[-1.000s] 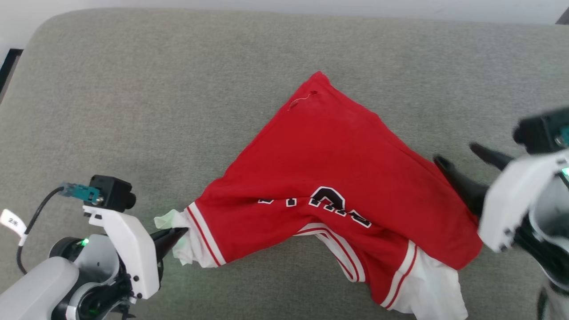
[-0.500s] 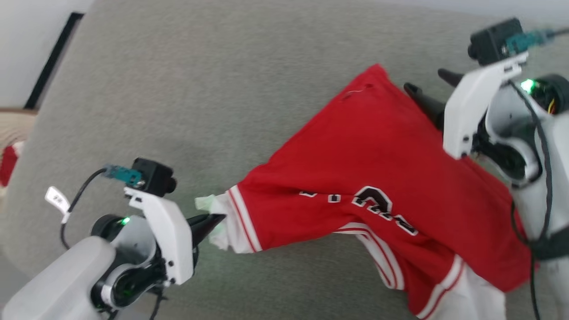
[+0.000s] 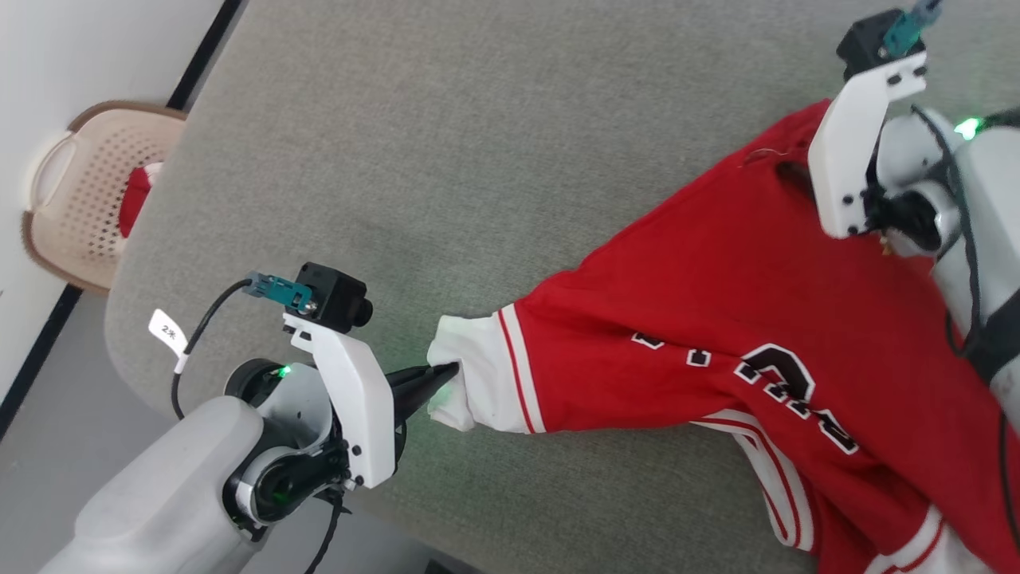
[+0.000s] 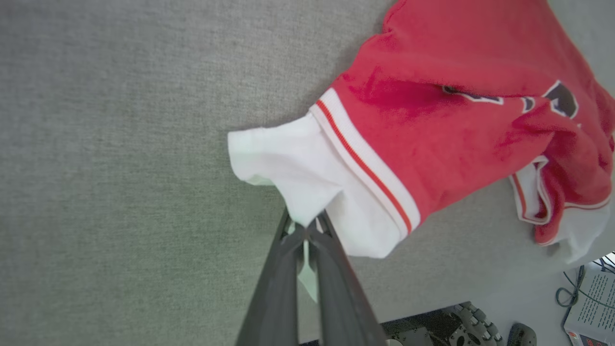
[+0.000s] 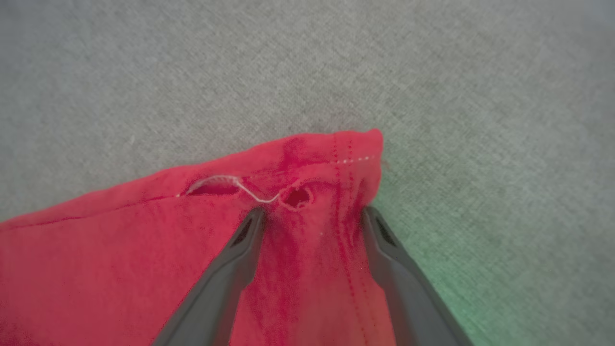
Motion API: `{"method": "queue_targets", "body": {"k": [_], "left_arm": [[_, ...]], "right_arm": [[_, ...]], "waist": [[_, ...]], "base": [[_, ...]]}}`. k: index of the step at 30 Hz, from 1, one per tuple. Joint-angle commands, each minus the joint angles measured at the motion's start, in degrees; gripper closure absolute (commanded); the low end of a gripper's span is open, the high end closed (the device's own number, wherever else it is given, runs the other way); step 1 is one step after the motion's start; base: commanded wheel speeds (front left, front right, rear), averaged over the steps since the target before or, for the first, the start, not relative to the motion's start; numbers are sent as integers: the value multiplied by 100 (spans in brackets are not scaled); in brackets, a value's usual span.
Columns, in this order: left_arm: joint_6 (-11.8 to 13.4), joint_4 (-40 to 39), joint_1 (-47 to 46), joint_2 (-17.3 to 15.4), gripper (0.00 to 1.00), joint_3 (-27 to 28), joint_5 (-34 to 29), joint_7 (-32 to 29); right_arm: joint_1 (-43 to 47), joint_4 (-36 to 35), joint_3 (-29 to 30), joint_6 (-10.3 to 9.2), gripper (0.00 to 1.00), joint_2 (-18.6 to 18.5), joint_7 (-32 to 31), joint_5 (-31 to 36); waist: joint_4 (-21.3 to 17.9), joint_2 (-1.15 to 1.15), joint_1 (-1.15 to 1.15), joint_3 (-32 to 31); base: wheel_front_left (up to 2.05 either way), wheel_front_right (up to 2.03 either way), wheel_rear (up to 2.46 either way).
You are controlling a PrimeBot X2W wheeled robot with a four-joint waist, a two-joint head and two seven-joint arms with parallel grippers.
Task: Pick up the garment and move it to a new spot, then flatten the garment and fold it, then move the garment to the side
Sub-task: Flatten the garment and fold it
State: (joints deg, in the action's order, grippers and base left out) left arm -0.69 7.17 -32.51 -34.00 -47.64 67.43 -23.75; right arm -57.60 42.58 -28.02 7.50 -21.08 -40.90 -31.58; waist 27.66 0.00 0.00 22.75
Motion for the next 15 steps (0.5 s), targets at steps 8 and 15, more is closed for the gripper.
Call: {"method": "queue_targets", "body": {"k": [8,15], "left_arm": [[-198,380,-241,190,100,-10,9,39],[-177,560,-454,-14,100,173,74,-62]], "right_arm": [[168,1571,-684,-2,100,118,-1041,-209],[-361,1098,-791,-7,100,-4,-420,-466]], "waist": [[213,0,0,201],[-114,0,0,57]], "base": [[0,0,0],[0,0,0]]}}
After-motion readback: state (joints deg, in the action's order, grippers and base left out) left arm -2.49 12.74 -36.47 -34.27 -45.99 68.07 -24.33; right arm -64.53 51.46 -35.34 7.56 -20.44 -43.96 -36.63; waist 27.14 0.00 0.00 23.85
